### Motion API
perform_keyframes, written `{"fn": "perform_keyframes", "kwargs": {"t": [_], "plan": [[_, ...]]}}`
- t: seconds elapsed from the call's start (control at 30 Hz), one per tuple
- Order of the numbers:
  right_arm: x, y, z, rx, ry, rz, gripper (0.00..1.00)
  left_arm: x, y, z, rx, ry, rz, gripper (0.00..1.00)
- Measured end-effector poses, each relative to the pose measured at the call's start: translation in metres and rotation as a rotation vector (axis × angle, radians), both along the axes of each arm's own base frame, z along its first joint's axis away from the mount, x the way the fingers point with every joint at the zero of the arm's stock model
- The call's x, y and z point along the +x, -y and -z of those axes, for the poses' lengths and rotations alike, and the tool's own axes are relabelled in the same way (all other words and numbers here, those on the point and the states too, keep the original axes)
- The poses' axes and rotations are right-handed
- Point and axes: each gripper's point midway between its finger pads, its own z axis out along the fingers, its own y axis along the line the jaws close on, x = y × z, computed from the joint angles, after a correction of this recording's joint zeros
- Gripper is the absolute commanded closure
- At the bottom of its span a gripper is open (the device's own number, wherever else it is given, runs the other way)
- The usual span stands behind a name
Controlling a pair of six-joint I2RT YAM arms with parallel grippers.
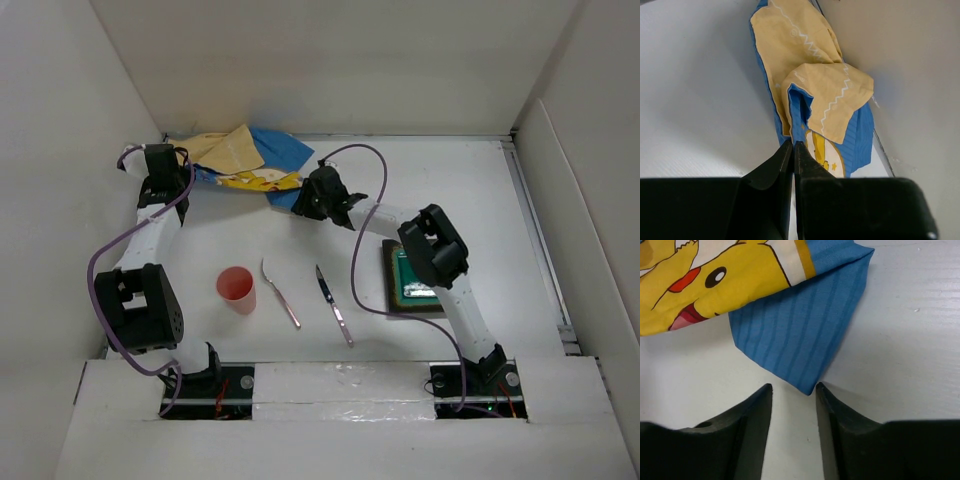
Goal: Set the dinner table for one person
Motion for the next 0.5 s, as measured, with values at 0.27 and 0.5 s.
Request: {"fn": "perform_keyframes", "kwargs": {"t": [0.27,0.5], "plan": [[0.01,0.009,0.011,-0.017,-0.021,0.075,0.83,0.0,0.0,0.001,-0.001,-0.002,0.0,1.0],[0.02,0.024,0.013,-0.031,-0.017,0.118,1.0,0.002,0.001,0.008,-0.006,-0.016,0.007,1.0]]}}
